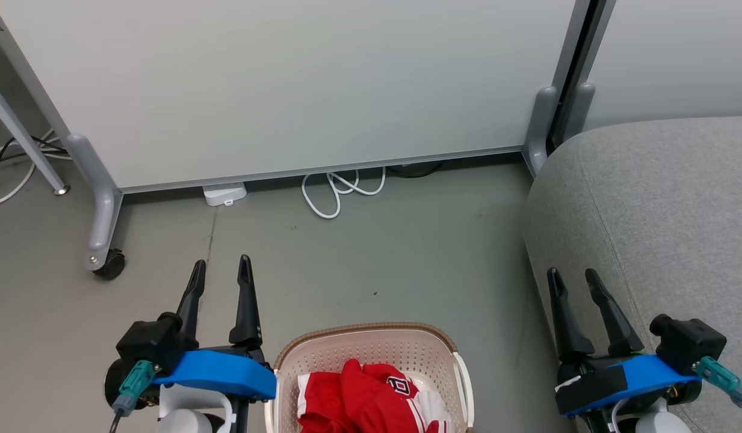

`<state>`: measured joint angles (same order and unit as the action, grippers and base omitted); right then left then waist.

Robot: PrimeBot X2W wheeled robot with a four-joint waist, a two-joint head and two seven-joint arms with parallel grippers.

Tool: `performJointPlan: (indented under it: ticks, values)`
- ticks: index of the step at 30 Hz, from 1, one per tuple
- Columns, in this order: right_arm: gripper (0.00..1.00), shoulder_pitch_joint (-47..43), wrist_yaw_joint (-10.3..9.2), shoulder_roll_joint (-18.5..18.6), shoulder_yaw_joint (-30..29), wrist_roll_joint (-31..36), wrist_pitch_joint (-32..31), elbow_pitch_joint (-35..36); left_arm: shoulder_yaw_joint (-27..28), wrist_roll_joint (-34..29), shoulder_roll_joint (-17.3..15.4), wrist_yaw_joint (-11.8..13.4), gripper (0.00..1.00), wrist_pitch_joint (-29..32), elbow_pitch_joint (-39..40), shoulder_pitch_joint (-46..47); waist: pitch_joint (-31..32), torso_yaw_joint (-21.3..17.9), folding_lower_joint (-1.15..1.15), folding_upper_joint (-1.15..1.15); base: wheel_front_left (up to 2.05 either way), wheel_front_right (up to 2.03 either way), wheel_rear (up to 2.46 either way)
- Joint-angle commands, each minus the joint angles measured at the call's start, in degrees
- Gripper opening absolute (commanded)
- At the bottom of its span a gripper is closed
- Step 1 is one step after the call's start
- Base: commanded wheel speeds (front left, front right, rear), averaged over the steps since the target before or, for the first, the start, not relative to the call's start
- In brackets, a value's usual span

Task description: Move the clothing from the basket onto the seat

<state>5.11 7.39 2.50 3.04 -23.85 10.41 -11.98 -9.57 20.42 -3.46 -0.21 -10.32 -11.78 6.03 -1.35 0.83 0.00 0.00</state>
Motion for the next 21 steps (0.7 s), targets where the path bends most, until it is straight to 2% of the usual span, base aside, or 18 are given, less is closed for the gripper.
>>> performJointPlan:
  ticks: [1, 21]
  values:
    - [1.0, 1.2, 0.12, 0.4, 0.1, 1.4, 0.6, 0.3, -0.2, -1.5, -0.4, 0.3, 1.0, -0.6, 0.6, 1.3, -0.1, 0.0, 0.0, 0.0, 0.0, 0.0, 0.0]
    - [1.0, 1.1, 0.14, 0.5, 1.5, 10.7, 3.0, -0.3, -2.0, -11.1, -0.2, 0.7, 1.0, -3.1, 0.7, 1.3, 0.0, 0.3, 0.0, 0.0, 0.0, 0.0, 0.0]
